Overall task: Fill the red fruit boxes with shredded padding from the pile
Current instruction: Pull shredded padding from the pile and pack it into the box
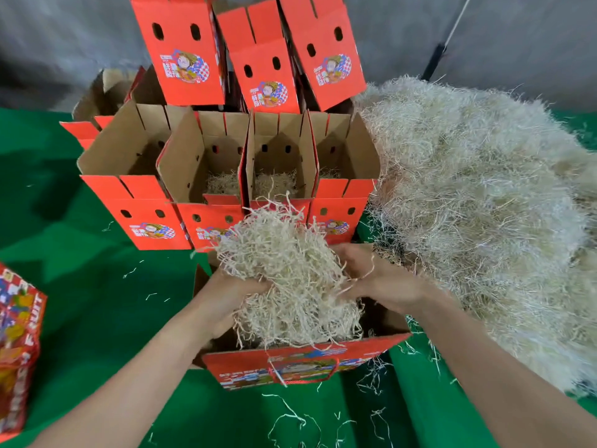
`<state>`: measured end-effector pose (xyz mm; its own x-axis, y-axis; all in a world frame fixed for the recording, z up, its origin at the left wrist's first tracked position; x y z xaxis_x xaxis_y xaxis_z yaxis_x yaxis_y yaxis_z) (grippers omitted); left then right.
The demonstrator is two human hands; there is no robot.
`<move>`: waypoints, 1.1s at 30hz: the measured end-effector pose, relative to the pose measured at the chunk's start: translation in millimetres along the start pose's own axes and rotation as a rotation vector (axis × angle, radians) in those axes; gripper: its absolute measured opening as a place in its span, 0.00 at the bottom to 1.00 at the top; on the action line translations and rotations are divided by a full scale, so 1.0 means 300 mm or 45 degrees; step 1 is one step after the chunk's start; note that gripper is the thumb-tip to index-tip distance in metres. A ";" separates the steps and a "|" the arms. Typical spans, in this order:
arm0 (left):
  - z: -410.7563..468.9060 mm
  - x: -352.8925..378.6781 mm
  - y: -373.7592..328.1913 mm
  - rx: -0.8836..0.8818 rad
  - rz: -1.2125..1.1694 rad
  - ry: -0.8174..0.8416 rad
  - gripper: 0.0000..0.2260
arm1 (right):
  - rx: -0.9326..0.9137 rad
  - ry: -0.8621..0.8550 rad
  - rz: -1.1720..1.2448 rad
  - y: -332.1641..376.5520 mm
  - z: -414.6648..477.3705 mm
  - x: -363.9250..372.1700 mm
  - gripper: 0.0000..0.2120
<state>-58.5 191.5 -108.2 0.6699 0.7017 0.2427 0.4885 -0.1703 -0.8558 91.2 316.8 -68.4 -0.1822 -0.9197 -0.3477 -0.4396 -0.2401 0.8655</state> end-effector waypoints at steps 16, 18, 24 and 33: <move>0.012 -0.145 0.005 -0.159 0.439 -0.066 0.15 | 0.005 -0.744 0.132 -0.053 -0.089 -0.248 0.10; 0.010 -0.144 -0.001 -0.160 0.439 -0.048 0.11 | 0.059 -0.816 0.235 -0.060 -0.108 -0.274 0.09; -0.041 0.055 0.022 -0.143 0.452 0.328 0.21 | -0.030 -0.437 0.382 0.023 -0.032 -0.031 0.09; -0.041 -0.023 -0.006 -0.274 0.243 0.141 0.38 | 0.074 -0.417 -0.325 -0.027 -0.048 -0.046 0.23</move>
<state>-57.2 178.4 -102.5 0.8121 0.5652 0.1453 0.4474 -0.4429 -0.7770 110.0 327.1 -65.4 -0.3265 -0.6835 -0.6529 -0.5543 -0.4210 0.7180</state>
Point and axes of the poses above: each hand's wrist, its own z-axis towards the middle knuckle, its own x-axis out of the palm, y = z × x, the point moved 8 cm from there along z, towards the middle knuckle, and after that the axes turned 14 degrees about -z, right-handed, at the moved point
